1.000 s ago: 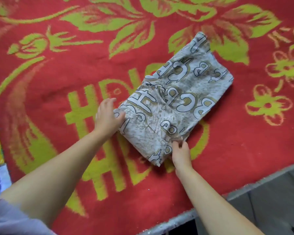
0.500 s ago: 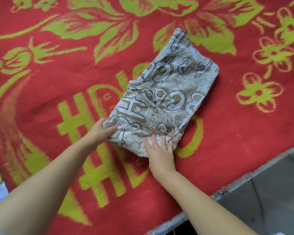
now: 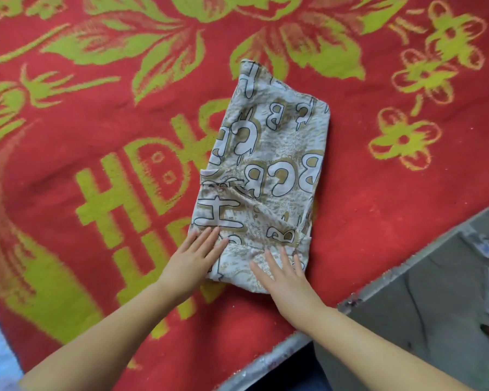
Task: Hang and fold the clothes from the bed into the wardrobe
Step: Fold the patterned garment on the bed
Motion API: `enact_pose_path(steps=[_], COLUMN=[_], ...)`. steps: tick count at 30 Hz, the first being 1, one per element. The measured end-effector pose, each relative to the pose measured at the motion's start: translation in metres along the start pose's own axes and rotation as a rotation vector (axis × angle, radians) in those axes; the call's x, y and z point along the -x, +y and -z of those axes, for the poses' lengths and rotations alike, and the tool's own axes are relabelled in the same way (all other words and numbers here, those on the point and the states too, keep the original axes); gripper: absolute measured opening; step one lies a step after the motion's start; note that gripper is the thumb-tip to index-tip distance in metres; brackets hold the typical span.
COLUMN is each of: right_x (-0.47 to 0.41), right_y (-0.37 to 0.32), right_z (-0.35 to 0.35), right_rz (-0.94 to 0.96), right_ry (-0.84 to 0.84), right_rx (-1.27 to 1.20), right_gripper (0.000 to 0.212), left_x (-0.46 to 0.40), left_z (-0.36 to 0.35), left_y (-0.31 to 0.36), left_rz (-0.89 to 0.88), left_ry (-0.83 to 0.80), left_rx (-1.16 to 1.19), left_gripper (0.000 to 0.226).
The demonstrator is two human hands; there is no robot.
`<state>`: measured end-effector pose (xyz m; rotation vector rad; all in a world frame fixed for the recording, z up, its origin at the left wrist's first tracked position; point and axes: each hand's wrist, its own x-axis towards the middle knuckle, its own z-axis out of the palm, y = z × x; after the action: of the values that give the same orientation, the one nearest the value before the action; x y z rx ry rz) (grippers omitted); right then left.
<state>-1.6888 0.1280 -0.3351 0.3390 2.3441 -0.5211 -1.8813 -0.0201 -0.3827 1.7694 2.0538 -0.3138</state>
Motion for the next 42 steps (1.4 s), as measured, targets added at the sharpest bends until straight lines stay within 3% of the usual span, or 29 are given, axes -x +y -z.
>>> enact_pose_path(steps=[3, 6, 8, 11, 15, 17, 19, 21, 23, 27, 30, 34, 36, 38, 40, 42], right_x=[0.013, 0.029, 0.029, 0.015, -0.026, -0.045, -0.056, -0.057, -0.056, -0.061, -0.068, -0.070, -0.060, -0.047, -0.037, -0.034], right_y=[0.005, 0.024, 0.048, 0.094, 0.150, 0.155, 0.144, 0.123, 0.105, 0.099, 0.102, 0.106, 0.106, 0.092, 0.066, 0.047], right_z=[0.008, 0.044, 0.076, 0.111, 0.114, 0.105, 0.090, 0.074, 0.060, 0.047, 0.041, 0.035, 0.033, 0.025, 0.007, -0.011], right_rz=[0.037, 0.111, 0.129, 0.045, -0.233, -0.382, -0.555, -0.651, -0.664, -0.723, -0.796, -0.819, -0.719, -0.482, -0.258, -0.153], right_ry=[-0.157, -0.405, -0.469, -0.332, 0.074, 0.303, 0.476, 0.535, 0.564, 0.836, 0.851, 0.771, 0.850, 0.846, 0.692, 0.457], right_rx=[-0.059, -0.424, -0.559, -0.836, -1.116, -1.207, -1.258, -1.231, -1.118, -1.001, -0.967, -0.797, -0.528, -0.233, 0.007, 0.101], right_gripper=[0.093, 0.086, 0.073, 0.047, 0.033, 0.029, 0.041, 0.048, 0.043, 0.027, 0.025, 0.040, 0.057, 0.076, 0.097, 0.116], left_x=[-0.004, -0.007, -0.020, -0.050, -0.096, -0.116, -0.126, -0.124, -0.116, -0.117, -0.132, -0.138, -0.127, -0.107, -0.084, -0.069], left_z=[0.039, 0.090, 0.113, 0.139, 0.135, 0.119, 0.098, 0.080, 0.069, 0.063, 0.059, 0.057, 0.060, 0.056, 0.037, 0.014], left_y=[0.007, 0.005, -0.012, -0.047, -0.066, -0.055, -0.036, -0.017, -0.008, -0.012, -0.013, -0.012, -0.007, 0.004, 0.015, 0.018], left_rz=[-0.060, -0.043, 0.003, 0.139, 0.418, 0.615, 0.753, 0.806, 0.798, 0.674, 0.603, 0.702, 0.540, 0.162, -0.153, -0.234], left_ry=[-0.142, -0.652, -0.745, -0.505, -0.114, -0.010, 0.037, 0.143, 0.317, 0.518, 0.491, 0.386, 0.562, 0.700, 0.579, 0.381], left_rx=[0.086, 0.362, 0.539, 0.910, 1.358, 1.454, 1.391, 1.191, 1.000, 0.850, 0.753, 0.619, 0.498, 0.320, 0.106, -0.067], left_gripper=[0.083, 0.036, 0.013, 0.014, 0.021, 0.025, 0.029, 0.030, 0.028, 0.030, 0.029, 0.036, 0.050, 0.061, 0.077, 0.096])
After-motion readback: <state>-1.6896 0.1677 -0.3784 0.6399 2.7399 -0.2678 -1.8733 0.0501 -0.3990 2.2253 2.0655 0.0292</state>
